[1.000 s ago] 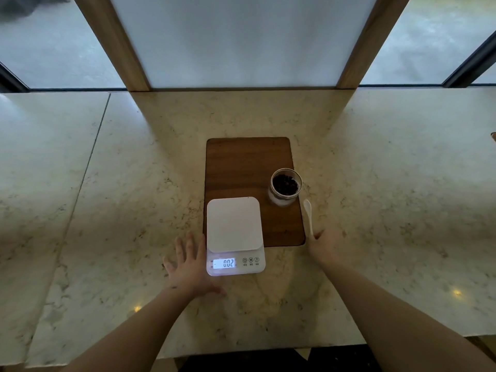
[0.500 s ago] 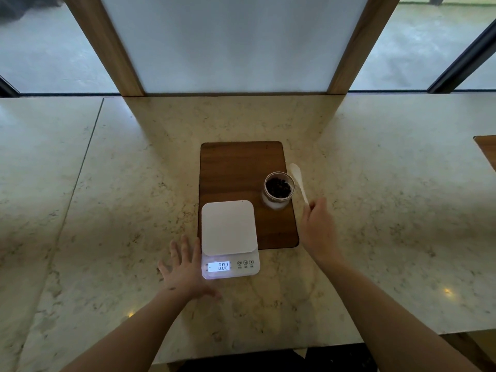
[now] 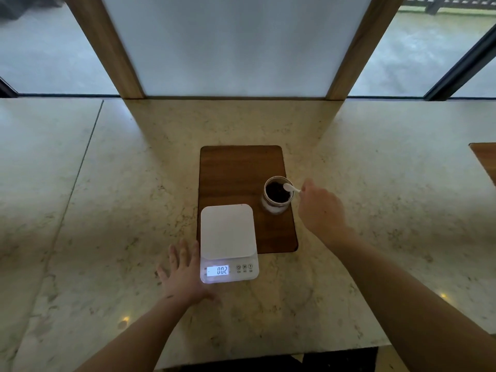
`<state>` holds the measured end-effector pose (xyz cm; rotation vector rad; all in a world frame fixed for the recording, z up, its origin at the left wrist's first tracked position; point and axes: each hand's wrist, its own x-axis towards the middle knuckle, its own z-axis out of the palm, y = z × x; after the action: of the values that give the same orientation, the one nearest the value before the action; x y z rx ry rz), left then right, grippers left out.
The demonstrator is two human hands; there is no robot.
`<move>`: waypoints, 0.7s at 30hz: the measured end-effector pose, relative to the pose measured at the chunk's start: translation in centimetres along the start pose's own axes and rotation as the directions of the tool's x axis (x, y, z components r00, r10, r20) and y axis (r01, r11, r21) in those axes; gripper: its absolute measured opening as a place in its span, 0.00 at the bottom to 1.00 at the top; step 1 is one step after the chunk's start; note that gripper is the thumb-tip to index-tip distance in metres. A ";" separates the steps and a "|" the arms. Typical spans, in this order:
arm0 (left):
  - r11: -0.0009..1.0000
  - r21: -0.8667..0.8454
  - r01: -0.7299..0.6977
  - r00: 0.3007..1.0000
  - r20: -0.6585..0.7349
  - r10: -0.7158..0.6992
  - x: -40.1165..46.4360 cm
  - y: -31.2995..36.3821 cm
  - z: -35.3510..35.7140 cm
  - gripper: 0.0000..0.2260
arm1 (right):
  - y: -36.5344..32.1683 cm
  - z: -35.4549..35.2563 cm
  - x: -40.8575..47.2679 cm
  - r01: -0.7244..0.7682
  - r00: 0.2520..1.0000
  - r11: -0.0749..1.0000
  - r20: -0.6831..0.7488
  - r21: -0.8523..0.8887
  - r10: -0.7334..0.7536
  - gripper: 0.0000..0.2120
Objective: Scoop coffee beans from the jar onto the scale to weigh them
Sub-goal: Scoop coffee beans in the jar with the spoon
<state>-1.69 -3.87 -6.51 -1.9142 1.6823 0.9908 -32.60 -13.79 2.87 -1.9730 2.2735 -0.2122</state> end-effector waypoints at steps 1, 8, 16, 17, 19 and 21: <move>1.000 0.011 0.003 1.000 0.000 -0.003 -0.1 0.0 0.0 0.66 | -0.2 0.0 0.1 0.014 1.000 1.000 0.010 -0.027 -0.013 0.09; 1.000 -0.009 -0.006 1.000 -0.015 0.006 0.4 -0.4 0.5 0.69 | -0.3 0.2 0.7 0.054 0.998 0.998 0.037 -0.043 -0.053 0.10; 1.000 -0.016 -0.006 1.000 -0.029 0.005 0.7 -0.7 0.8 0.69 | -0.1 0.9 1.4 0.027 0.996 0.999 0.084 -0.033 -0.025 0.08; 1.000 -0.019 -0.005 1.000 -0.030 0.004 0.8 -0.7 0.8 0.69 | -0.1 1.0 1.6 0.017 0.996 1.000 0.088 -0.024 -0.015 0.08; 1.000 -0.017 -0.005 1.000 -0.031 0.004 0.9 -0.7 0.8 0.69 | -0.1 1.2 1.8 -0.005 0.994 1.000 0.109 -0.012 0.006 0.07; 1.000 -0.018 -0.008 1.000 -0.025 0.008 0.8 -0.8 0.8 0.69 | -0.1 1.2 1.9 -0.024 0.989 1.000 0.149 0.014 0.022 0.05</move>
<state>-1.13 -3.66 -7.75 -1.9407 1.7020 0.9918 -32.54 -15.74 1.67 -1.8859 2.1931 -0.0768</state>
